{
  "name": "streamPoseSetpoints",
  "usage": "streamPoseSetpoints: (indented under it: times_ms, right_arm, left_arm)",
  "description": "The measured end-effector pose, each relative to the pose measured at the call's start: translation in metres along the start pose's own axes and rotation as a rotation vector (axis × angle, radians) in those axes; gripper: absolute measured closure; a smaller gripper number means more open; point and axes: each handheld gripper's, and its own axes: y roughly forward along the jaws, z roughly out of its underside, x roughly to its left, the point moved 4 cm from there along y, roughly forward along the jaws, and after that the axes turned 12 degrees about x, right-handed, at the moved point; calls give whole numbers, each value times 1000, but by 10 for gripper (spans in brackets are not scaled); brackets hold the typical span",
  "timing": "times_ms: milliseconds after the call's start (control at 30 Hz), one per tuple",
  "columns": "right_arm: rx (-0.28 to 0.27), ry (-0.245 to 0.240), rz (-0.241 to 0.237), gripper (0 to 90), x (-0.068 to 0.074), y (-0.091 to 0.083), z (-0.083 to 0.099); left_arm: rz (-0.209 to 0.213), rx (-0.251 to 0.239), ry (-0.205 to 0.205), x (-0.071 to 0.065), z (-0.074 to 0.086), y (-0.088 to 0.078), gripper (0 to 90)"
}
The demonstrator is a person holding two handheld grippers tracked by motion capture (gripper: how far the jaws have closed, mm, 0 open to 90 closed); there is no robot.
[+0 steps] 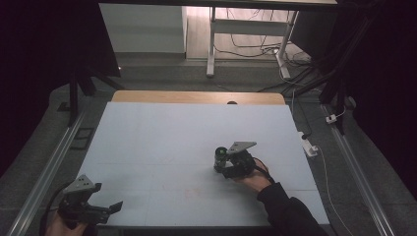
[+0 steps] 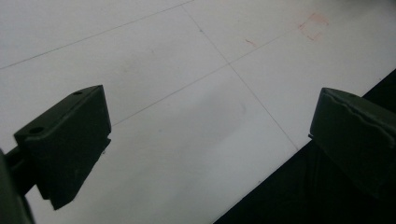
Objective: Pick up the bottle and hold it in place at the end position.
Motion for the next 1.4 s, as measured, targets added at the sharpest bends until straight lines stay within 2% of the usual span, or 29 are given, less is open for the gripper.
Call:
streamPoseSetpoints:
  times_ms: [33,100,167,367,533,833,1133,1400]
  right_arm:
    - [-5,-19,-7,480,1,0,-1]
    - [-5,-38,-11,516,2,0,-1]
    - [-6,-51,-3,522,3,0,-1]
    - [2,-48,4,528,3,-1,-1]
    - [10,-33,5,529,2,-2,-2]
    - [-23,13,-19,530,-2,-12,-11]
    - [-14,-8,-3,529,4,-12,-26]
    - [-1,23,-3,530,6,-6,-40]
  left_arm:
    - [1,0,0,0,0,0,0]
    - [0,1,0,0,0,0,0]
    - [-1,2,-1,0,0,0,0]
    - [1,3,-1,0,0,0,1]
    - [4,1,-2,0,0,0,1]
    - [6,4,-4,1,0,0,1]
    - [10,5,-7,1,0,0,1]
    - [11,5,-8,1,0,1,1]
